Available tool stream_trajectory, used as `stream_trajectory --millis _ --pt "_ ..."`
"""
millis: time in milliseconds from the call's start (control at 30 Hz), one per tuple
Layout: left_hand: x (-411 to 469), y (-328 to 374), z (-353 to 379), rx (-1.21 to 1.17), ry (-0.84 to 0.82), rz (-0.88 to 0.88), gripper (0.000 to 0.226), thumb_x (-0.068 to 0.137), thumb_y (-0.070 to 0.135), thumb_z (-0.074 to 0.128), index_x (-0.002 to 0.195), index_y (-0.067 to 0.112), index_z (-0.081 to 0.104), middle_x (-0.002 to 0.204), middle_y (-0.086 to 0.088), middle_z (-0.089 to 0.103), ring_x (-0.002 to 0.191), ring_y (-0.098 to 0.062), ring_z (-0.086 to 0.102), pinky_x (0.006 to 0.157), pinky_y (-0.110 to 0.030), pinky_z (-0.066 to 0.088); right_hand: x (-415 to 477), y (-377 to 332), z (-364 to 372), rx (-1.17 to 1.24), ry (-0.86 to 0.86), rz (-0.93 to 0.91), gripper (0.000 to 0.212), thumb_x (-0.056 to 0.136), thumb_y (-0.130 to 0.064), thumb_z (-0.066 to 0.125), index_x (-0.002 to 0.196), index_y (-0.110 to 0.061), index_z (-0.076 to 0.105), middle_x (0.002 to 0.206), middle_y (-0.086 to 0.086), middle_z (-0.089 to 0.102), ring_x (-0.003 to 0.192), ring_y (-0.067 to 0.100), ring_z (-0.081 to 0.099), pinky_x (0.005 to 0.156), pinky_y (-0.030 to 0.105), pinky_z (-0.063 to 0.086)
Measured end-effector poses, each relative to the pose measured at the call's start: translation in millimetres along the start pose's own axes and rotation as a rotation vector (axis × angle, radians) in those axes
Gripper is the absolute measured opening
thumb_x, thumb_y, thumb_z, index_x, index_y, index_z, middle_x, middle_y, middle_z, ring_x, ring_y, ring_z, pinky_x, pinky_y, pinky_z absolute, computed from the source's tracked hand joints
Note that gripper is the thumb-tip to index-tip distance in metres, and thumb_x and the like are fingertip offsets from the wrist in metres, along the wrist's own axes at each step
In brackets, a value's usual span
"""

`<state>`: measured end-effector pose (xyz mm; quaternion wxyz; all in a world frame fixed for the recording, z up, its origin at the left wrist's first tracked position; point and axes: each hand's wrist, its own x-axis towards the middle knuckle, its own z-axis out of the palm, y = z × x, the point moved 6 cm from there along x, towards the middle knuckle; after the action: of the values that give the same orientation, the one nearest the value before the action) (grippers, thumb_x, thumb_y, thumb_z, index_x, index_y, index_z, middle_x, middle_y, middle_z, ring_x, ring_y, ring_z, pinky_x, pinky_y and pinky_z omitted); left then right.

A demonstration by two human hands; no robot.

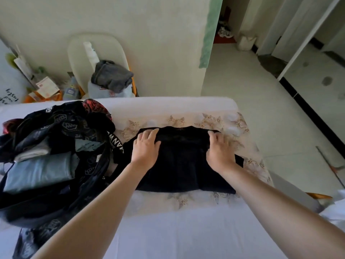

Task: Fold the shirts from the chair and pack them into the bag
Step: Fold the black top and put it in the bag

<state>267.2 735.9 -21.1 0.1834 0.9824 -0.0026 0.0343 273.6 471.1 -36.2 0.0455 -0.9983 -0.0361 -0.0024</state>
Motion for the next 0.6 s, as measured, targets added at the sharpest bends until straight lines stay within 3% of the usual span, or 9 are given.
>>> stream_trajectory --millis 67,167,267,333,400,433,500,533,600 --pt "-11.6 9.1 19.1 -0.074 0.002 0.091 0.041 0.099 0.027 0.05 0.14 0.025 0.047 0.138 0.003 0.048 0.129 -0.023 0.043 0.107 -0.037 0.036 -8.1 -11.8 24.6 -0.007 -0.082 -0.171 0.065 0.088 -0.017 0.058 0.149 -0.017 0.034 0.149 0.014 0.036 0.135 0.033 0.039 0.11 0.046 0.035" --pt "-39.6 3.9 71.4 -0.028 -0.314 0.134 0.046 0.093 0.044 0.056 0.138 0.034 0.048 0.145 0.007 0.039 0.139 -0.02 0.032 0.112 -0.039 0.028 -35.5 -20.2 61.8 0.118 -0.296 -0.341 0.068 0.088 -0.027 0.056 0.151 -0.022 0.032 0.16 0.01 0.021 0.148 0.028 0.022 0.119 0.042 0.025" --pt "-68.2 -22.4 111.2 0.233 -0.67 0.133 0.103 0.072 0.084 0.051 0.155 0.042 0.005 0.163 0.006 -0.012 0.15 -0.023 -0.014 0.118 -0.058 0.0 -60.6 -14.6 89.7 0.137 -0.496 -0.342 0.089 0.085 -0.036 0.054 0.158 -0.032 0.003 0.165 0.0 -0.011 0.152 0.02 -0.011 0.124 0.046 0.004" --pt "-73.7 -35.5 115.3 0.302 -0.705 0.154 0.117 0.059 0.097 0.038 0.154 0.044 -0.007 0.16 0.006 -0.025 0.148 -0.022 -0.024 0.117 -0.061 -0.004 -69.2 -8.5 99.6 0.096 -0.556 -0.344 0.102 0.08 -0.029 0.056 0.156 -0.034 -0.012 0.161 -0.004 -0.029 0.148 0.017 -0.027 0.122 0.05 -0.007" --pt "-74.3 -40.4 110.7 0.257 -0.636 0.171 0.092 0.076 0.083 0.042 0.154 0.045 0.011 0.162 0.002 -0.009 0.15 -0.022 -0.012 0.12 -0.059 0.004 -71.7 -3.0 103.2 0.012 -0.565 -0.356 0.109 0.079 -0.011 0.057 0.155 -0.032 -0.018 0.158 -0.002 -0.037 0.146 0.018 -0.032 0.121 0.052 -0.008" --pt "-72.1 -39.1 105.4 0.181 -0.533 0.191 0.068 0.089 0.066 0.049 0.15 0.044 0.03 0.161 0.001 0.009 0.149 -0.021 0.003 0.119 -0.057 0.014 -71.4 -1.0 102.2 -0.03 -0.551 -0.351 0.11 0.079 -0.001 0.055 0.156 -0.031 -0.017 0.158 0.0 -0.037 0.147 0.019 -0.03 0.122 0.052 -0.003" --pt "-66.4 -36.0 95.8 0.054 -0.349 0.209 0.035 0.095 0.038 0.059 0.13 0.036 0.062 0.138 0.006 0.048 0.132 -0.016 0.037 0.109 -0.046 0.035 -70.4 1.2 98.4 -0.045 -0.518 -0.329 0.105 0.083 0.01 0.053 0.158 -0.027 -0.01 0.162 0.0 -0.029 0.15 0.018 -0.02 0.124 0.047 0.008" --pt "-64.3 -33.3 93.3 0.038 -0.359 0.196 0.029 0.096 0.034 0.058 0.123 0.033 0.068 0.124 0.008 0.057 0.121 -0.015 0.046 0.104 -0.04 0.041 -69.9 2.1 96.0 -0.008 -0.513 -0.311 0.099 0.085 0.012 0.053 0.159 -0.025 -0.002 0.164 -0.001 -0.021 0.152 0.017 -0.014 0.125 0.042 0.012" --pt "-65.5 -24.5 93.6 0.098 -0.577 0.162 0.028 0.097 0.035 0.051 0.118 0.029 0.068 0.113 0.007 0.062 0.11 -0.015 0.054 0.097 -0.032 0.046 -70.1 3.3 87.4 0.094 -0.494 -0.297 0.085 0.089 0.011 0.05 0.159 -0.026 0.018 0.167 -0.004 -0.003 0.153 0.012 0.002 0.121 0.03 0.022"
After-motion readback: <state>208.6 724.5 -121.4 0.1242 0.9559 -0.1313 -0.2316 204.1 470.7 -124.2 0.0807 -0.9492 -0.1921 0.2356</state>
